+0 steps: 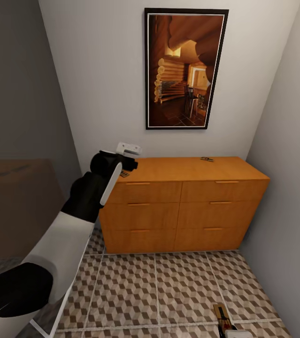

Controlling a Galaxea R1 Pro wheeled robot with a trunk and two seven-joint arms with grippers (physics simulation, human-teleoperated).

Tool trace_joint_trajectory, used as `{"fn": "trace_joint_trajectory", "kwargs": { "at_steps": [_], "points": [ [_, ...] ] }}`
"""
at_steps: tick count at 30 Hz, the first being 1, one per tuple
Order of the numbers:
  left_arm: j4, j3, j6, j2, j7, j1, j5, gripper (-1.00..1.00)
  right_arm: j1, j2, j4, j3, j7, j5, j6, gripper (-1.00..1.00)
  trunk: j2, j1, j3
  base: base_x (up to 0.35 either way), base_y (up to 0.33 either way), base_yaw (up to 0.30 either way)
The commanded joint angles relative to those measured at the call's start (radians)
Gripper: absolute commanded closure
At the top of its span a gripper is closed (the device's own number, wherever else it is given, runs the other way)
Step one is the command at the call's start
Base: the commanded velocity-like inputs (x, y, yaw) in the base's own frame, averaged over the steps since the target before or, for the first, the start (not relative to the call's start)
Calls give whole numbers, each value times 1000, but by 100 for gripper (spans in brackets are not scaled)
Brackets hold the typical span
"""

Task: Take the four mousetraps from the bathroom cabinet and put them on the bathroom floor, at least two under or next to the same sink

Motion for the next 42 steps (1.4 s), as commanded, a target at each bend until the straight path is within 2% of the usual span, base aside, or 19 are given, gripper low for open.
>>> {"fn": "trace_joint_trajectory", "kwargs": {
  "at_steps": [1, 7, 12, 16, 24, 34, 42],
  "points": [
    [5, 3, 3, 0, 8, -1, 7, -100, -1, 0, 1, -1, -1, 0, -3, 100, -1, 0, -1, 0, 0, 0],
    [36, 54, -1, -2, 14, -1, 11, -100, -1, 1, 1, -1, -1, 0, -3, 100, -1, 0, -1, 0, 0, 0],
    [40, 126, -2, -2, 15, -1, 12, -100, -1, 1, 1, 0, -1, 0, -3, 100, -1, 0, -1, 0, 0, 0],
    [41, 163, -2, -2, 15, -1, 12, -100, -1, 1, 1, 0, -1, 0, -3, 100, -1, 0, -1, 0, 0, 0],
    [42, 181, -3, -2, 15, -1, 11, -100, -1, 1, 1, 0, -1, 0, -3, 100, -1, 0, -1, 0, 0, 0],
    [41, 181, -1, -2, 14, -1, 15, -100, -1, 1, 1, 0, -1, 0, -4, 100, -1, 0, -1, 0, 0, 0],
    [42, 178, 0, -2, 13, 0, 30, -100, -1, 1, 1, 1, 2, -1, -4, 100, -1, 0, -2, 0, 0, 0]
  ]
}}
